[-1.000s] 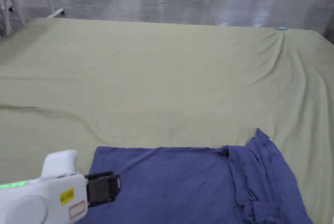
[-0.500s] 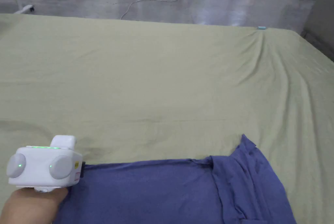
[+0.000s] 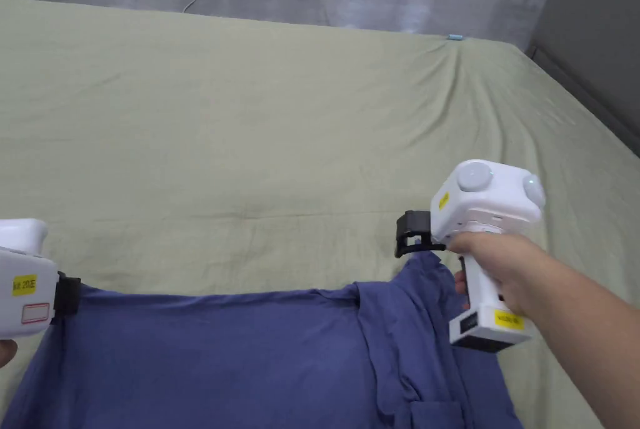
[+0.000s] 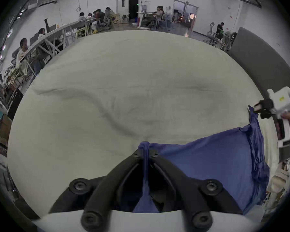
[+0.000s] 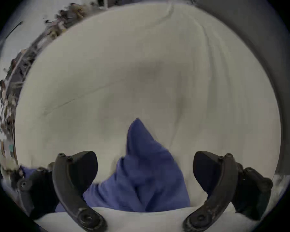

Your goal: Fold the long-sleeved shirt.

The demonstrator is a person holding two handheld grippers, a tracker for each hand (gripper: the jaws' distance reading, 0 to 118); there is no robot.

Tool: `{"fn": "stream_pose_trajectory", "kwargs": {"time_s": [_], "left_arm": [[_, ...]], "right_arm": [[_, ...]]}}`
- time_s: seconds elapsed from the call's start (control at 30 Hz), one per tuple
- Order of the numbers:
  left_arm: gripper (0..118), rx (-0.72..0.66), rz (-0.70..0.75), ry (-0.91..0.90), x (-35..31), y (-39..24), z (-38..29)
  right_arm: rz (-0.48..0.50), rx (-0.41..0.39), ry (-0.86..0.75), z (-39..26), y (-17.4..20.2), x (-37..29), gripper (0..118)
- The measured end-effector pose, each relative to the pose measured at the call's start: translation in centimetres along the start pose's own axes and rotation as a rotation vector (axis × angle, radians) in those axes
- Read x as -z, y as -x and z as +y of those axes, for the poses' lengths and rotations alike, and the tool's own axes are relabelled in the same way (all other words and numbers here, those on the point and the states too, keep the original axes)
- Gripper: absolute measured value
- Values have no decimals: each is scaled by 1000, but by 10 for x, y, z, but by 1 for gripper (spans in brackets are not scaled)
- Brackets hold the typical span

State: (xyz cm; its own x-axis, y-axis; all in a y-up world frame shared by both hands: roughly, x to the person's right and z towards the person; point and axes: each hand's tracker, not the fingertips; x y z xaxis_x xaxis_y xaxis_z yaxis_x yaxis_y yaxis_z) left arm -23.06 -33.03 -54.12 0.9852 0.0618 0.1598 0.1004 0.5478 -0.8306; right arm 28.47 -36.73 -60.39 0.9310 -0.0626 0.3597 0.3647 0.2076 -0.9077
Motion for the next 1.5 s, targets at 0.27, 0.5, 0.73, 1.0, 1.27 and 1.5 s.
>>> {"fn": "stream_pose_trajectory", "kwargs": {"time_s": [0.27, 0.5, 0.73, 1.0, 1.27, 1.5], "left_arm": [[0, 0, -8, 19, 2, 7, -1], [0, -9, -28, -1, -33, 7, -10], [0, 5, -59, -39, -100, 9, -49], [0, 68, -54, 64, -144, 21, -138], [0, 3, -60, 174, -145, 38, -211], [0, 91, 14, 241, -107, 25, -244]], "right_arm": [[-55, -53, 1, 23, 7, -6, 4], [2, -157, -191, -68, -9, -109, 4], [96, -194, -327, -192, -50, -177, 4], [-2, -263, -254, -307, -96, -159, 4], [-39, -306, -151, -357, -108, -146, 4], [-80, -338, -71, -366, -100, -100, 4]]}}
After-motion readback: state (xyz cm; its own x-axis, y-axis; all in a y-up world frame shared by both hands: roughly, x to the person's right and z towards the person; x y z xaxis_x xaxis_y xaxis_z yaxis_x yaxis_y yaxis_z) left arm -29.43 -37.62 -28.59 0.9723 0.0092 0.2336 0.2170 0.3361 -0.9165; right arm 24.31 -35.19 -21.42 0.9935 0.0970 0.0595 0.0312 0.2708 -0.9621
